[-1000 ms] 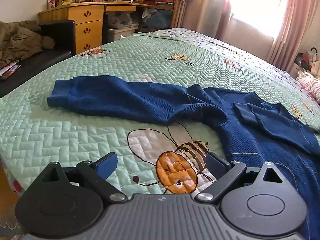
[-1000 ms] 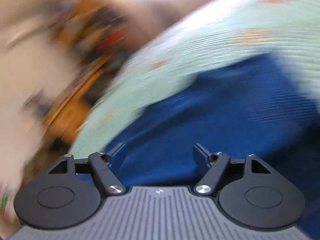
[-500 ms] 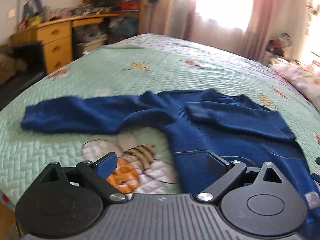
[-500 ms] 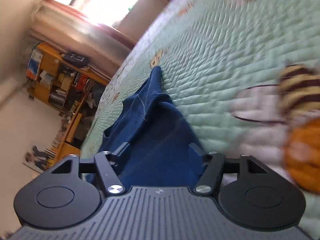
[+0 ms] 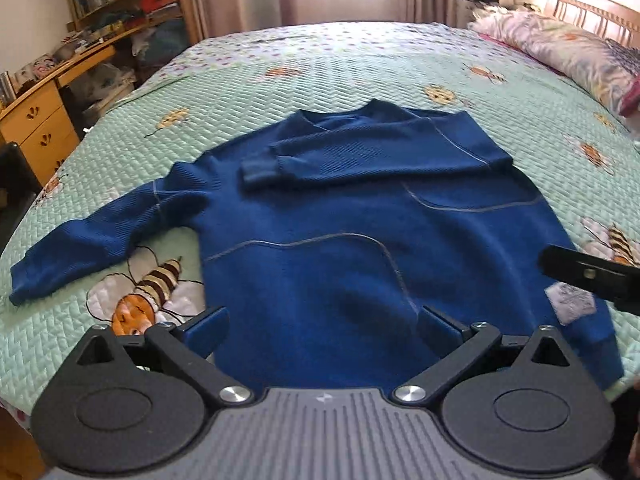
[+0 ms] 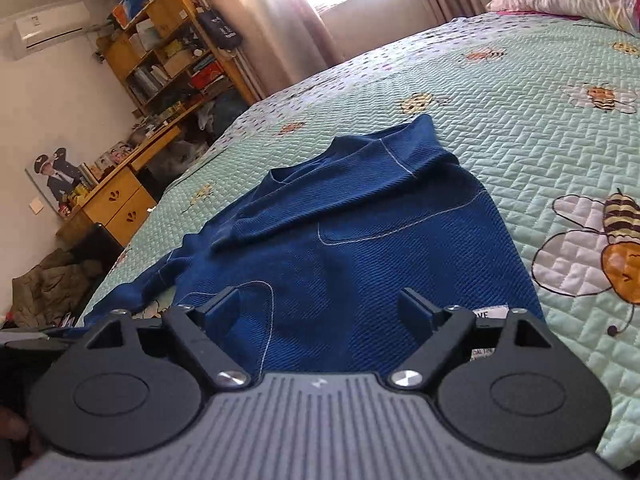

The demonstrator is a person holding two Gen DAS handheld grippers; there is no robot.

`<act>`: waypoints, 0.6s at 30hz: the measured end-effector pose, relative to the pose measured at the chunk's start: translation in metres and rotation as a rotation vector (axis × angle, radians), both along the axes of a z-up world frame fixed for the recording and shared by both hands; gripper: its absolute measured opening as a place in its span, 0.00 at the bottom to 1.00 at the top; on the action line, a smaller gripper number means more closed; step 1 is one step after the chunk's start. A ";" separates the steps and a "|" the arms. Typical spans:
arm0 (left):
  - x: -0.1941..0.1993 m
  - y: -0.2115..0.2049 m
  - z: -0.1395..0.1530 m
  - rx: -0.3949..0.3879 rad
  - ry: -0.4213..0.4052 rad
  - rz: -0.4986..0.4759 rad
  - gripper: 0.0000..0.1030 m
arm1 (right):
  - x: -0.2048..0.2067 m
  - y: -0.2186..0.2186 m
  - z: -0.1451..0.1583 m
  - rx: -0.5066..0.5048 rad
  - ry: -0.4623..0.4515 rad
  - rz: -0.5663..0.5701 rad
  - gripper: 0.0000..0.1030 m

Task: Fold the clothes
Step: 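Release the sweatshirt and pull both grippers back from it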

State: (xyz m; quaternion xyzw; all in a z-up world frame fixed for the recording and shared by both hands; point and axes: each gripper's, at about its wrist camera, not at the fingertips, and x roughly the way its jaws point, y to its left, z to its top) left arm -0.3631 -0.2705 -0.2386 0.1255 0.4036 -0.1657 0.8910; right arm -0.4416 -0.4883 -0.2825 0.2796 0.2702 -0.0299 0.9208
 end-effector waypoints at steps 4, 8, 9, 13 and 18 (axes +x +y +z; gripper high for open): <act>-0.009 -0.010 0.006 0.016 0.018 -0.006 0.99 | -0.010 0.001 0.001 0.039 0.021 -0.022 0.84; -0.018 -0.012 0.019 -0.008 0.020 -0.003 0.99 | -0.011 0.009 0.005 0.009 0.011 -0.011 0.84; -0.020 -0.012 0.023 -0.009 0.015 0.002 0.99 | -0.008 0.011 0.006 0.005 0.010 -0.005 0.84; -0.025 -0.015 0.034 0.015 -0.023 0.032 0.99 | -0.010 0.020 0.016 -0.018 -0.012 0.014 0.84; -0.029 -0.010 0.045 0.001 -0.041 0.045 0.99 | -0.012 0.028 0.026 -0.031 -0.035 0.007 0.84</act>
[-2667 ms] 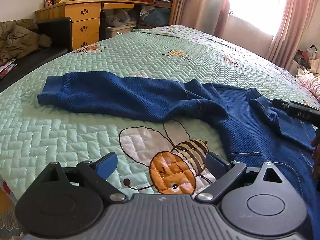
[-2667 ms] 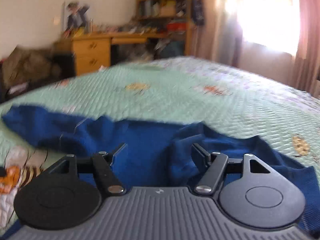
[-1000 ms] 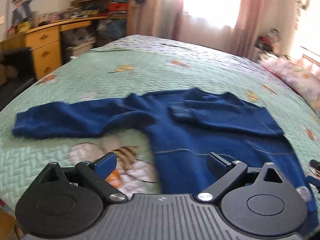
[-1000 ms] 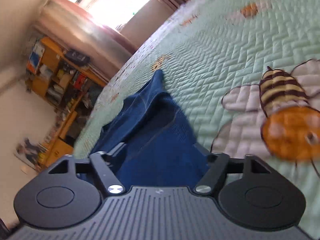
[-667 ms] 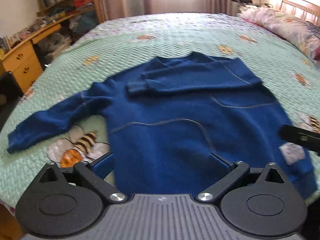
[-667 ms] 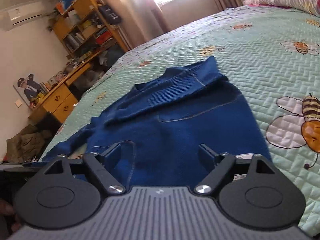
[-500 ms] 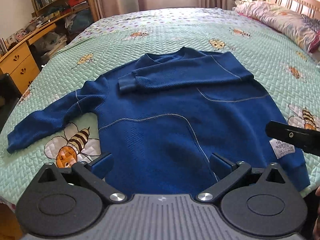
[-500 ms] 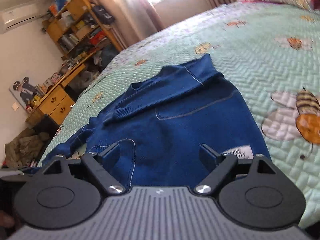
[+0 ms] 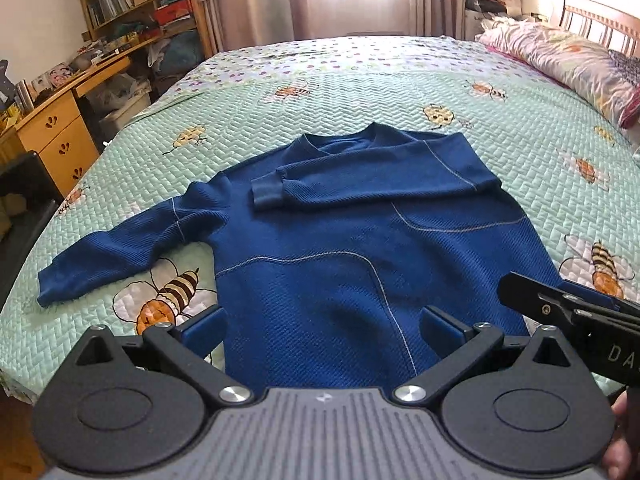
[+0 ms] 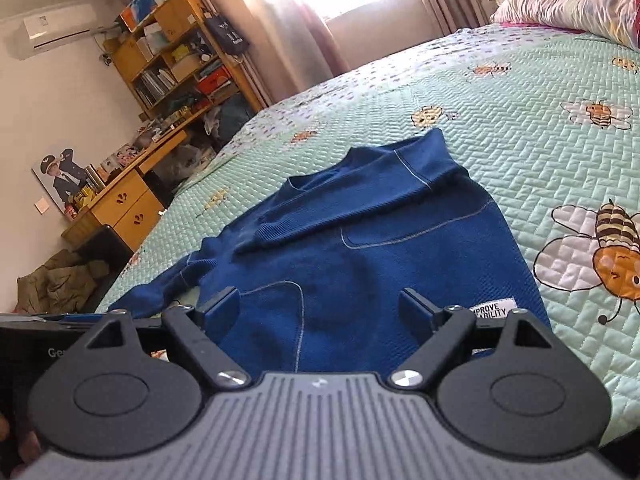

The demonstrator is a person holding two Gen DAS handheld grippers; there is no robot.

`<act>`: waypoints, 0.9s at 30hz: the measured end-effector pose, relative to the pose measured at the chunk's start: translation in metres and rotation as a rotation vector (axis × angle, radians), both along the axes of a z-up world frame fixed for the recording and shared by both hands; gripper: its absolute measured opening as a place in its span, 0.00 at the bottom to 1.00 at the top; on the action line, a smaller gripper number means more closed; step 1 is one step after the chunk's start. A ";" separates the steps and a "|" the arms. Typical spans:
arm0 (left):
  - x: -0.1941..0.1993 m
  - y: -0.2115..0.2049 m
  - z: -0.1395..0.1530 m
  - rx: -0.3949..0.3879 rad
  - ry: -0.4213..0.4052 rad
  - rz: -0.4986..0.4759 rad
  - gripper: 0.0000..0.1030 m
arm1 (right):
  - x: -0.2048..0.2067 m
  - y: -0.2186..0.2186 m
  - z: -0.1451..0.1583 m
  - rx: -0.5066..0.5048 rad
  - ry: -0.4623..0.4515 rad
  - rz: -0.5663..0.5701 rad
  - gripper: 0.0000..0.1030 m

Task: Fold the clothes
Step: 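Release the sweatshirt and pull both grippers back from it, then move the open left gripper to the sweatshirt sleeve cuff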

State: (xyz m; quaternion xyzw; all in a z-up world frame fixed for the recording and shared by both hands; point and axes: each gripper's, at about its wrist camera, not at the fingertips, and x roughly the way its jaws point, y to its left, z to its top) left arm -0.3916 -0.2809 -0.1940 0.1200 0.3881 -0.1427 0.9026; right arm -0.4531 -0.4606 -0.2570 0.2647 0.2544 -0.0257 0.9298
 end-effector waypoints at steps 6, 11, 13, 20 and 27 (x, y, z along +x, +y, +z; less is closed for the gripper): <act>0.002 0.007 0.006 -0.008 -0.019 0.012 0.99 | 0.003 0.010 0.006 -0.020 -0.012 0.001 0.84; 0.005 0.013 0.004 -0.014 -0.012 0.013 0.99 | 0.007 0.017 0.006 -0.029 -0.006 -0.001 0.84; 0.008 0.016 0.001 -0.016 -0.005 0.014 0.99 | 0.010 0.019 0.005 -0.029 0.004 0.001 0.84; 0.016 0.023 -0.010 -0.034 0.020 0.008 0.99 | 0.018 0.025 -0.001 -0.043 0.042 -0.006 0.84; 0.022 0.030 -0.022 -0.057 0.049 0.010 0.99 | 0.020 0.033 -0.004 -0.068 0.069 -0.001 0.84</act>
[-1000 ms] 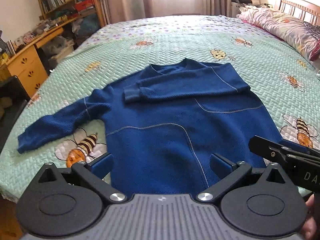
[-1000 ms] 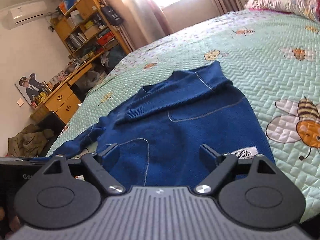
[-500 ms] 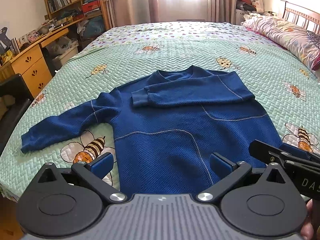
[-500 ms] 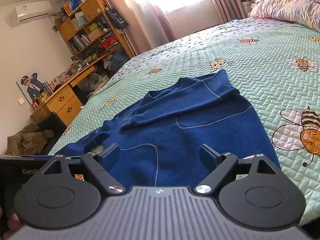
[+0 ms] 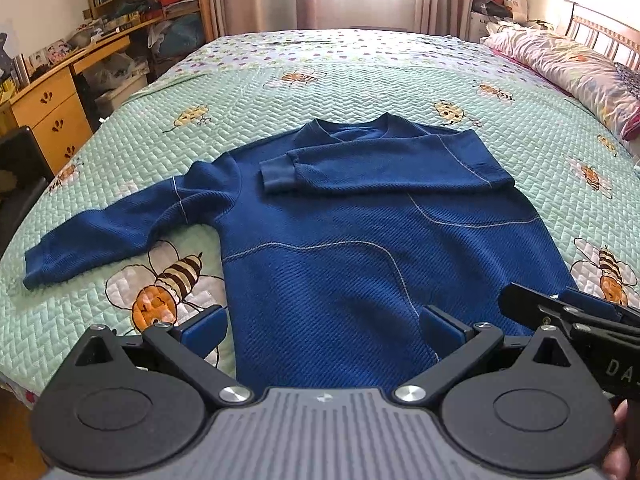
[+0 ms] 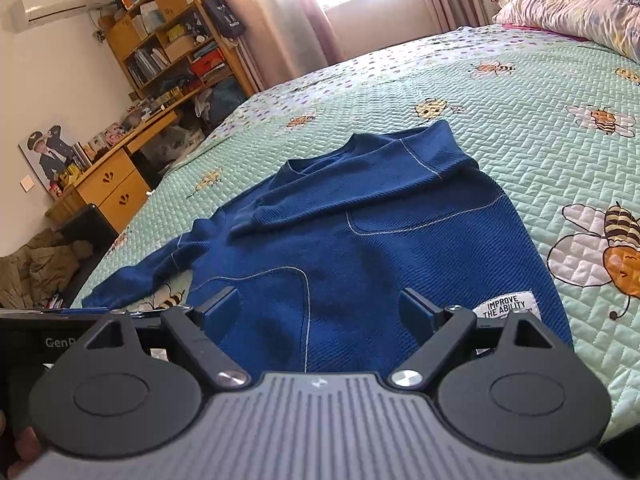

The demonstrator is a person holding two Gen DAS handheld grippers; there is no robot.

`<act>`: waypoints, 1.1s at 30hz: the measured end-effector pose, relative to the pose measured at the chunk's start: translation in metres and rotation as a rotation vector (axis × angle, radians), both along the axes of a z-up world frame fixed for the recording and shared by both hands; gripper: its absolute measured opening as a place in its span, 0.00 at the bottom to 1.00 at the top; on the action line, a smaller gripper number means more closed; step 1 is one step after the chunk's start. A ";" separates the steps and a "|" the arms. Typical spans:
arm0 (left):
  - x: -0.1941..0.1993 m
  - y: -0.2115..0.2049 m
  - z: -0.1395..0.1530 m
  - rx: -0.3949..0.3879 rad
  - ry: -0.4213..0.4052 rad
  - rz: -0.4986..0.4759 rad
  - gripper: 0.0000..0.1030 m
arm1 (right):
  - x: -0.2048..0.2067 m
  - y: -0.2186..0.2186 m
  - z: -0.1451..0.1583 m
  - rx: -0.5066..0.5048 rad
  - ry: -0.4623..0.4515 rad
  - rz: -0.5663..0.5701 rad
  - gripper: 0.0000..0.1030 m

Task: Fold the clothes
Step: 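Move the open left gripper to the sweatshirt sleeve cuff, then grasp the sleeve cuff with the left gripper and lift it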

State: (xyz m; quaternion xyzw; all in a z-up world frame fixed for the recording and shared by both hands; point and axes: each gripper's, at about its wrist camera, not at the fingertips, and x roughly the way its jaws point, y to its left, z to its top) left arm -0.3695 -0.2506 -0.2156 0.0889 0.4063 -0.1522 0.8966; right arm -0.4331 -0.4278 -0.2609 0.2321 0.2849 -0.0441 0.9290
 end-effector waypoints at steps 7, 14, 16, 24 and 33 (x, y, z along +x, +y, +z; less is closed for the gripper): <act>0.028 0.047 -0.018 -0.167 0.041 0.110 0.99 | 0.000 -0.005 -0.006 0.007 0.023 -0.018 0.84; 0.074 0.183 -0.075 -0.633 0.161 0.434 0.99 | 0.006 -0.010 -0.023 0.034 0.077 -0.034 0.84; 0.088 0.220 -0.091 -0.704 0.150 0.533 0.99 | 0.009 -0.011 -0.028 0.042 0.094 -0.032 0.84; 0.132 0.324 -0.137 -1.158 0.137 0.805 0.99 | 0.019 -0.015 -0.044 0.048 0.153 -0.040 0.84; 0.196 0.352 -0.146 -1.200 0.121 0.924 0.99 | 0.038 -0.017 -0.057 0.039 0.221 -0.032 0.84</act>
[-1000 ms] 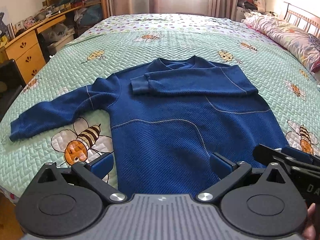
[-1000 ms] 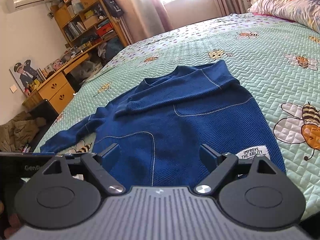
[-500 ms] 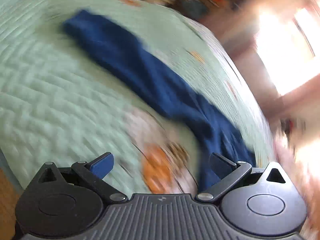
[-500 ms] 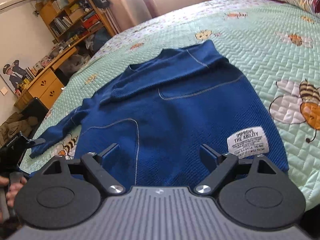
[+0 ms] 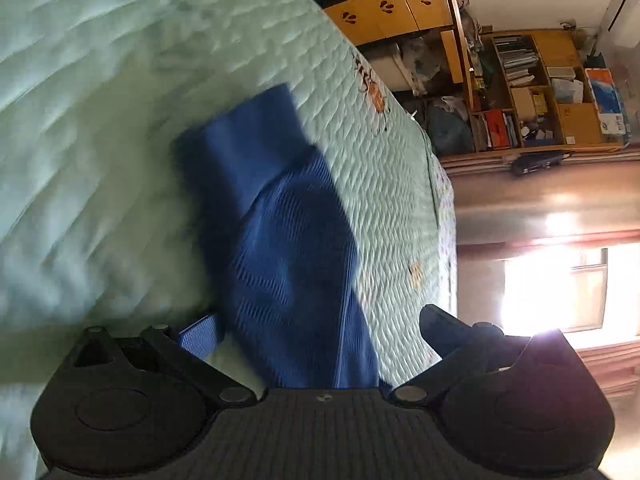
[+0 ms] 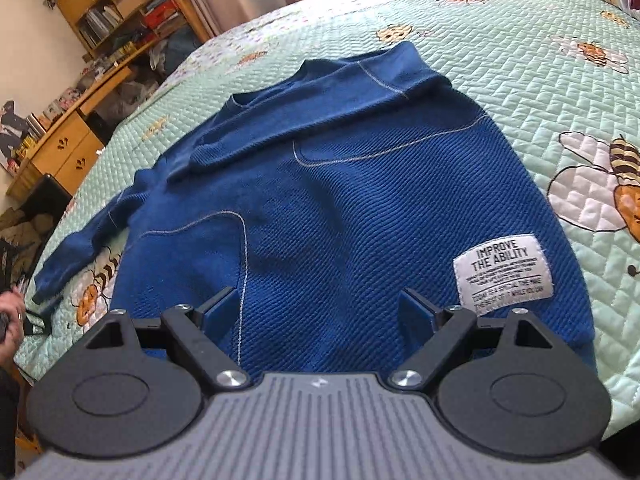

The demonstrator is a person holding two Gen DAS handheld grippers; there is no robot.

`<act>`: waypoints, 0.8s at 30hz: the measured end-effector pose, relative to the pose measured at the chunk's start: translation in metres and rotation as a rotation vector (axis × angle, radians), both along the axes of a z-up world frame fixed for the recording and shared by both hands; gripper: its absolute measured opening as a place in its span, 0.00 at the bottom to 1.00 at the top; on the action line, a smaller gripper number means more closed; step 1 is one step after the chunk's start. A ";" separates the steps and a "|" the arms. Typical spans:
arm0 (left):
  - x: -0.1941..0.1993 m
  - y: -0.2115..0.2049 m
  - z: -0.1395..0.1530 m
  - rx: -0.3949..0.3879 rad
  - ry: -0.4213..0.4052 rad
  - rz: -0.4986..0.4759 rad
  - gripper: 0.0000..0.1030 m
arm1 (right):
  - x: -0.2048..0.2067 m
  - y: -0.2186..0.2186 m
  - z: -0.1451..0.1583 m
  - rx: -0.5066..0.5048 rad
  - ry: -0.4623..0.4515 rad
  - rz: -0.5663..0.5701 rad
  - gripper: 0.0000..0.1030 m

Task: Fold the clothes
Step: 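Grasp the sleeve cuff with the left gripper and lift it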

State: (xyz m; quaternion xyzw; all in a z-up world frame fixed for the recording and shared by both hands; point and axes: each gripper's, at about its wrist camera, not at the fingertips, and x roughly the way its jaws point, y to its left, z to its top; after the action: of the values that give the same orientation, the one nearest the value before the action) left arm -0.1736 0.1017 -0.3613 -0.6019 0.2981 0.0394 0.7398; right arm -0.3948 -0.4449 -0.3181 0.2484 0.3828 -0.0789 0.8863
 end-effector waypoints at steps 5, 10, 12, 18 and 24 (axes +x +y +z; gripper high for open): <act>0.024 0.013 -0.001 -0.001 -0.049 0.016 0.99 | 0.006 -0.004 -0.006 0.007 0.027 -0.014 0.84; 0.022 0.015 -0.006 0.072 -0.083 0.022 0.54 | 0.010 -0.011 -0.011 0.005 0.040 -0.022 0.84; 0.018 0.021 -0.017 0.036 -0.066 0.033 0.18 | 0.011 -0.010 -0.012 -0.001 0.045 -0.020 0.85; 0.013 0.026 -0.019 0.061 -0.100 0.039 0.02 | 0.012 -0.014 -0.013 0.010 0.041 -0.015 0.86; 0.023 0.005 0.044 0.237 -0.189 0.003 0.02 | 0.010 -0.018 -0.012 0.028 0.034 -0.016 0.86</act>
State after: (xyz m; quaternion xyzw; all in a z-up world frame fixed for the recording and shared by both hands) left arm -0.1506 0.1064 -0.3172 -0.5117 0.2194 0.0187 0.8304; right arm -0.3852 -0.4624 -0.3302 0.2627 0.3970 -0.0849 0.8753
